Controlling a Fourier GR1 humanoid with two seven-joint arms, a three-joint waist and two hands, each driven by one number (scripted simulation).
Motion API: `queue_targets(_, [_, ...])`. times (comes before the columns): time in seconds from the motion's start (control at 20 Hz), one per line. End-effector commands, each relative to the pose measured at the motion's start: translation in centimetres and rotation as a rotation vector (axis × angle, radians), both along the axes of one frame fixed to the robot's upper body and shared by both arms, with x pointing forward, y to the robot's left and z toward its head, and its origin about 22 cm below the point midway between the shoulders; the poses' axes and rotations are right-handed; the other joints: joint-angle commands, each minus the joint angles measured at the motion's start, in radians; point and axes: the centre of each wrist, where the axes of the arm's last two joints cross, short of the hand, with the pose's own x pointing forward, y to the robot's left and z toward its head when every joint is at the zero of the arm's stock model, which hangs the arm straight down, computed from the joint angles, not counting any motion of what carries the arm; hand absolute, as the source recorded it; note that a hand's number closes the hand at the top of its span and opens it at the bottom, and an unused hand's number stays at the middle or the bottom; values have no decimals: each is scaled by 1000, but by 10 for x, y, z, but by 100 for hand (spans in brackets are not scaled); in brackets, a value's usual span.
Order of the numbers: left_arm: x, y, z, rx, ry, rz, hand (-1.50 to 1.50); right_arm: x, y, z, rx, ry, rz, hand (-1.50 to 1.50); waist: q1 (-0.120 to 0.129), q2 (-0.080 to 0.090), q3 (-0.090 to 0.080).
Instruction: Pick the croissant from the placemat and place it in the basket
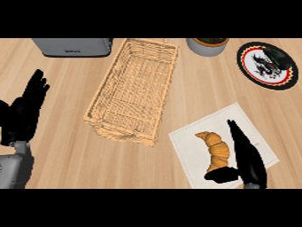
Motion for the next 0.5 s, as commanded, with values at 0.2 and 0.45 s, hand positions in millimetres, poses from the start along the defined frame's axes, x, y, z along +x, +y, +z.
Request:
queue_targets(0.2, [0,-7,-3,-19,25,-13,0,10,17,-25,-3,105,146,150,8,7,8])
queue_targets(0.45, [21,-22,1,1,-4,1,0,-1,12,-33,19,99,180,150,-1,9,8])
